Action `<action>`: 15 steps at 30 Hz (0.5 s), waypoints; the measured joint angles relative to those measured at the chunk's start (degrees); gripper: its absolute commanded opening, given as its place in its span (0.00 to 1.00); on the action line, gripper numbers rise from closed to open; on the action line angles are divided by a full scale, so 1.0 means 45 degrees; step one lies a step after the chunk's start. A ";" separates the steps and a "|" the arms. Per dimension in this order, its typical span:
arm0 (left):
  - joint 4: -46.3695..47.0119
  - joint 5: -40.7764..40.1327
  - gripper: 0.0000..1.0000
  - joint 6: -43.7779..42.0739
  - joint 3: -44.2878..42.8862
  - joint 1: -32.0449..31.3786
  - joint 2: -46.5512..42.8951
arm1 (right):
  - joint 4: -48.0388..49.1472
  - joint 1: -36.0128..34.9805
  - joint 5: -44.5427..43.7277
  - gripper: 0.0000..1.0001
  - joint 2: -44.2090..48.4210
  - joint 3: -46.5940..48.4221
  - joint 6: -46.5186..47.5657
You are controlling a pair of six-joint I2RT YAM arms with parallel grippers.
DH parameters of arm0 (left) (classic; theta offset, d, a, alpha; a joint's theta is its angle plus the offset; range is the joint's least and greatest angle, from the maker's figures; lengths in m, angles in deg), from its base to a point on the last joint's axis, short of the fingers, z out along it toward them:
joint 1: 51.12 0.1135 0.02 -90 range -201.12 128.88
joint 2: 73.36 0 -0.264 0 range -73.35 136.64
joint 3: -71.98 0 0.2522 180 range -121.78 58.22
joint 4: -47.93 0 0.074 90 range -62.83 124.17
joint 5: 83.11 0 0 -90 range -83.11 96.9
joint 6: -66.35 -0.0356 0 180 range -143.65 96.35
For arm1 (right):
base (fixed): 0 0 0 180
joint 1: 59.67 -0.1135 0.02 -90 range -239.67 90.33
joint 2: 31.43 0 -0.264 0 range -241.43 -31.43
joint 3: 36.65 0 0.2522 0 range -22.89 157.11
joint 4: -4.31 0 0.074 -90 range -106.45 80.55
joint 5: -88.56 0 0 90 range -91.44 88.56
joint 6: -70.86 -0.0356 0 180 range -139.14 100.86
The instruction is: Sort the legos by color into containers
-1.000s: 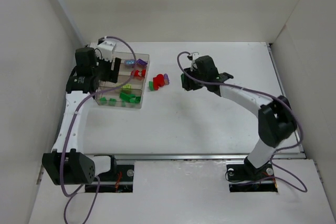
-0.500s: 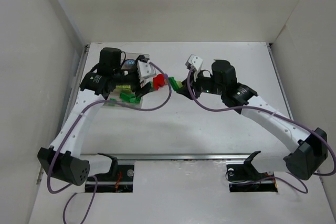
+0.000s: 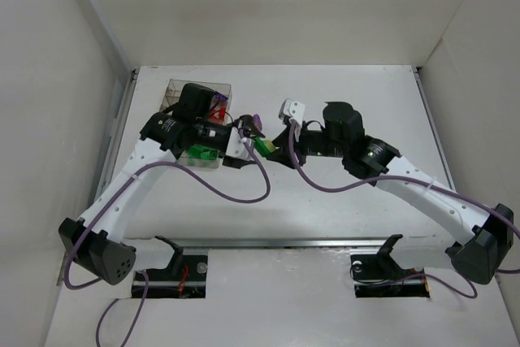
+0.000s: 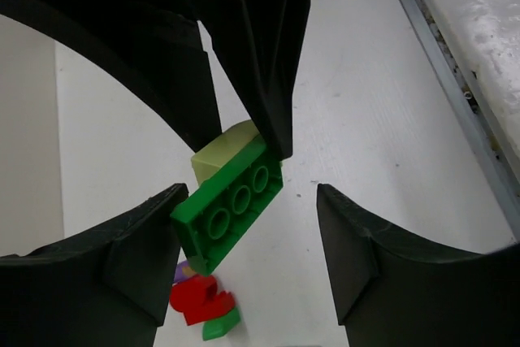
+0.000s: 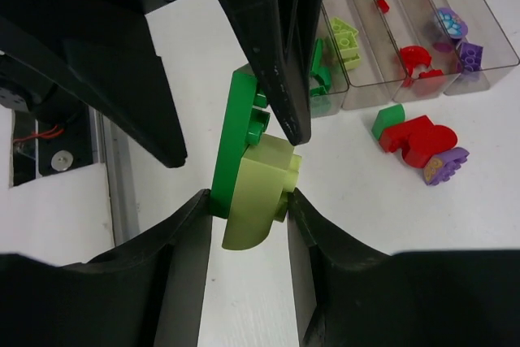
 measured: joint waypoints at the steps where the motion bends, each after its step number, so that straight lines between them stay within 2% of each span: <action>1: -0.0194 0.0019 0.52 -0.0087 0.0000 -0.0024 0.0131 | -0.0058 -0.0092 -0.0087 0.00 0.0039 0.0000 0.0010; 4: -0.0423 0.0053 0.36 -0.0243 0.0000 -0.0010 0.0355 | -0.0408 -0.0272 -0.0238 0.00 0.0063 0.0000 0.0068; 5: -0.0461 0.0053 0.28 -0.0248 0.0000 0.0005 0.0374 | -0.0515 -0.0316 -0.0291 0.00 0.0063 0.0000 0.0097; 10: -0.0665 0.0058 0.25 0.0073 -0.0049 0.0000 0.0374 | -0.0772 -0.0476 -0.0500 0.00 0.0063 0.0000 0.0403; 12: -0.0602 0.0019 0.21 0.0389 -0.0049 0.0005 0.0374 | -0.0782 -0.0476 -0.0563 0.00 0.0063 0.0000 0.0486; 13: -0.0534 -0.0049 0.10 0.0617 -0.0049 0.0005 0.0374 | -0.0782 -0.0476 -0.0593 0.00 0.0063 0.0000 0.0520; 15: -0.0437 -0.0131 0.00 0.0996 -0.0049 0.0005 0.0364 | -0.0777 -0.0476 -0.0636 0.00 0.0063 0.0000 0.0573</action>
